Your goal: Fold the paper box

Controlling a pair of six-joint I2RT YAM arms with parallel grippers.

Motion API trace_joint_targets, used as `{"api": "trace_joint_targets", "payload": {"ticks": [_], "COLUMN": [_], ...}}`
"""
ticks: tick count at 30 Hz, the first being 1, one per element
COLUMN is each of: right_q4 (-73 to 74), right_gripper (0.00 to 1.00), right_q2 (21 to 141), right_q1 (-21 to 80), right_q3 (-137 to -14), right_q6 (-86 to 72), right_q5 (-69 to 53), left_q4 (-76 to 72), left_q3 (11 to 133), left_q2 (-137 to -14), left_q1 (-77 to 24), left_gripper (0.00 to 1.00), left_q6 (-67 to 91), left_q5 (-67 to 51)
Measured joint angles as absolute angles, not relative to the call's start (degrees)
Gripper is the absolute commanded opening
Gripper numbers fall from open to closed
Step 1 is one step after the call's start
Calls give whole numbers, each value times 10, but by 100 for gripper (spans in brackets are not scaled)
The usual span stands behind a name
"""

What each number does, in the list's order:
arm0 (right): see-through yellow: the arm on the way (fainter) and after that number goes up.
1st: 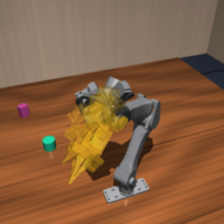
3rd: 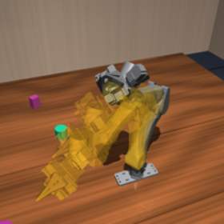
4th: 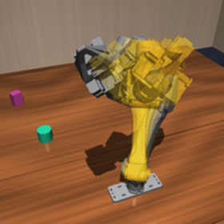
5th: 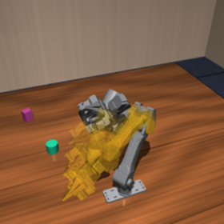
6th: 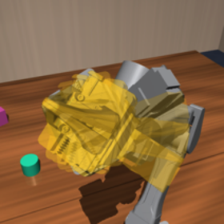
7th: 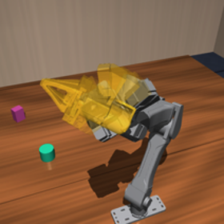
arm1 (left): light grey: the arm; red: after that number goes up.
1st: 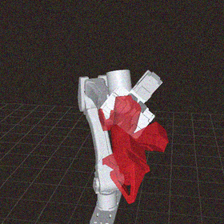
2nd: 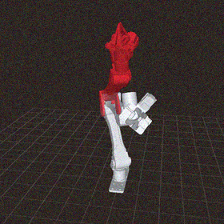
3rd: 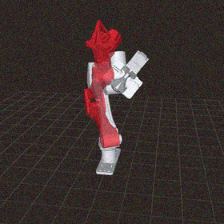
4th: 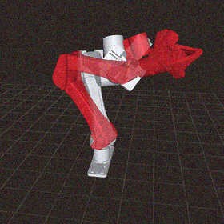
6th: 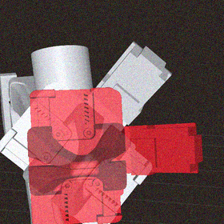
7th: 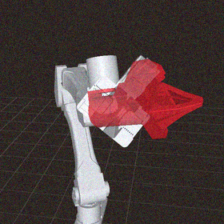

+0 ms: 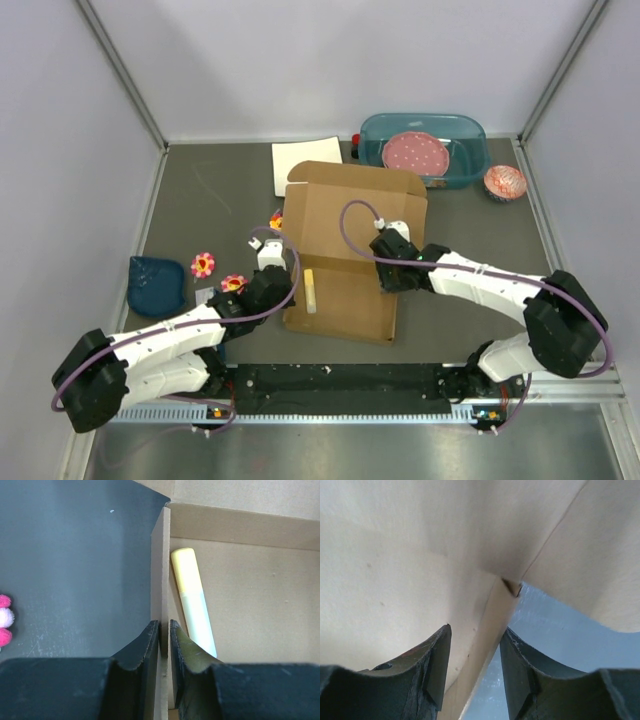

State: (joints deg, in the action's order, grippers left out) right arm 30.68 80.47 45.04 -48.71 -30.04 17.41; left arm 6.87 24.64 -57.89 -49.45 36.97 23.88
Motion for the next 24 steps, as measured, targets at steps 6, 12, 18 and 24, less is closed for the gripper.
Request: {"api": "trace_joint_targets", "payload": {"ticks": [6, 12, 18, 24], "right_q4": [322, 326, 324, 322], "right_gripper": [44, 31, 0, 0], "right_q2": [812, 815, 815, 816], "right_q1": [480, 491, 493, 492], "right_q3": [-441, -424, -424, -423], "right_q6": [-311, -326, -347, -367], "right_q5": [152, 149, 146, 159], "left_q4": [69, 69, 69, 71], "left_q3": [246, 246, 246, 238], "left_q2": [-579, -574, -570, -562], "left_q1": [-497, -498, -500, -503], "left_gripper": [20, 20, 20, 20], "left_q6": [375, 376, 379, 385], "left_q5": [241, 241, 241, 243]}}
